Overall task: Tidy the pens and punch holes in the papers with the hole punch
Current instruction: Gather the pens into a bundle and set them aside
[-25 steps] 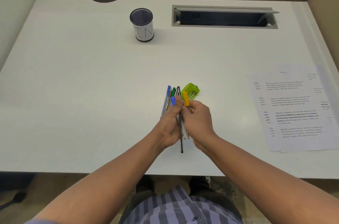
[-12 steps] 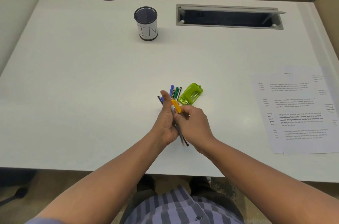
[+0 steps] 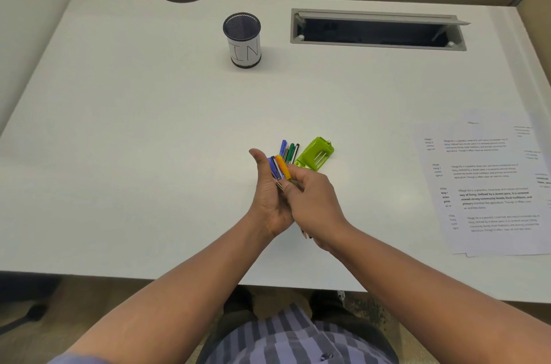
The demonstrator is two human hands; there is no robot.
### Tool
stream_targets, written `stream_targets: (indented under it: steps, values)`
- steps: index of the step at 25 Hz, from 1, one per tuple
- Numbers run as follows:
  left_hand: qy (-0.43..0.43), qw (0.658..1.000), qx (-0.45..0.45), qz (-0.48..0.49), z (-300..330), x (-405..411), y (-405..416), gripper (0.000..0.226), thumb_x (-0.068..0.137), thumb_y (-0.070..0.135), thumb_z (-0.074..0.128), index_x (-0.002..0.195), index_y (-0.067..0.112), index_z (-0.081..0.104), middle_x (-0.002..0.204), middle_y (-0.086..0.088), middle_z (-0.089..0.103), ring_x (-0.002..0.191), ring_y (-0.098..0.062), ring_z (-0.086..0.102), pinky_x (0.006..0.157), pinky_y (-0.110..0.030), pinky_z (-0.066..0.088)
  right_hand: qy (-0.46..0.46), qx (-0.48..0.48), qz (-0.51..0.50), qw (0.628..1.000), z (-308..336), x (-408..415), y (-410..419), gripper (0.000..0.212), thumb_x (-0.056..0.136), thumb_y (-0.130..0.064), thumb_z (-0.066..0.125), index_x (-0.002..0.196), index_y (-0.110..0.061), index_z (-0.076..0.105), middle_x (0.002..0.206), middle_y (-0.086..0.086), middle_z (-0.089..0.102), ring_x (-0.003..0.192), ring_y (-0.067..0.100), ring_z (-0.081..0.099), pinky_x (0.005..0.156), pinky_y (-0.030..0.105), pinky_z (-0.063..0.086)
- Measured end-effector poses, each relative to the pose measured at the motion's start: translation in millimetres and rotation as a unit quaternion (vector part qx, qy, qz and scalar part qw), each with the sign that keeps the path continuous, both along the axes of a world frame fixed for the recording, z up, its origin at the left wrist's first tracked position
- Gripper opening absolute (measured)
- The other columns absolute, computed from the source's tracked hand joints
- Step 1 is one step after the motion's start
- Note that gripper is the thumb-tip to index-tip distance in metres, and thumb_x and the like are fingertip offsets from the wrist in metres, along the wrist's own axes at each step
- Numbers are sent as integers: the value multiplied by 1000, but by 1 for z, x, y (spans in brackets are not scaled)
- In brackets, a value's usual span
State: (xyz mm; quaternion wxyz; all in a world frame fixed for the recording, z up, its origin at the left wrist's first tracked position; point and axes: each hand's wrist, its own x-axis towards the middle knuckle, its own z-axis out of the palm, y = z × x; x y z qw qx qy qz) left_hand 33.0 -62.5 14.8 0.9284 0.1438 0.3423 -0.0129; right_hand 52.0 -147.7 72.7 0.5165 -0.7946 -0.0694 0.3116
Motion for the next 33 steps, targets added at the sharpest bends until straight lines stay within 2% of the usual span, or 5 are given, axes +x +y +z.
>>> stream_targets:
  steps: [5, 9, 13, 24, 33]
  values:
    - [-16, 1000, -22, 2, 4, -1, 5, 96, 64, 90, 59, 113, 9, 69, 106, -11, 71, 111, -26, 65, 102, -41, 52, -39, -7, 21, 999, -1, -3, 3, 42, 101, -8, 54, 139, -23, 60, 133, -4, 68, 122, 7, 62, 109, 33, 48]
    - [-21, 1000, -2, 0, 8, -3, 7, 66, 78, 76, 63, 74, 11, 74, 70, -3, 69, 70, -17, 72, 69, -32, 59, -132, -7, 45, 990, -3, -9, 1, 35, 97, -5, 58, 127, -20, 69, 119, -1, 74, 111, 10, 67, 99, 20, 50]
    - [47, 998, 36, 2, 4, -7, 22, 27, 90, 37, 74, 88, 11, 66, 73, -4, 66, 68, -17, 69, 68, -34, 58, -198, 31, 19, 979, -11, 2, -4, 25, 92, -4, 61, 102, -21, 74, 96, -9, 76, 90, 2, 70, 82, 13, 52]
    - [217, 855, 451, -134, -12, -5, 64, 20, 81, 1, 67, 98, 12, 66, 75, -10, 65, 49, -17, 60, 52, -28, 53, 62, -99, -43, 992, -50, 27, 11, 20, 88, -7, 62, 103, -21, 64, 95, -5, 66, 101, 21, 66, 69, 24, 51]
    - [236, 785, 533, -211, -19, 6, 58, 15, 73, 1, 66, 86, -1, 70, 61, -12, 65, 48, -25, 62, 51, -36, 58, 116, -95, -76, 986, -62, 27, 38, 12, 81, 2, 52, 77, -5, 61, 74, 13, 55, 69, 24, 49, 61, 33, 37]
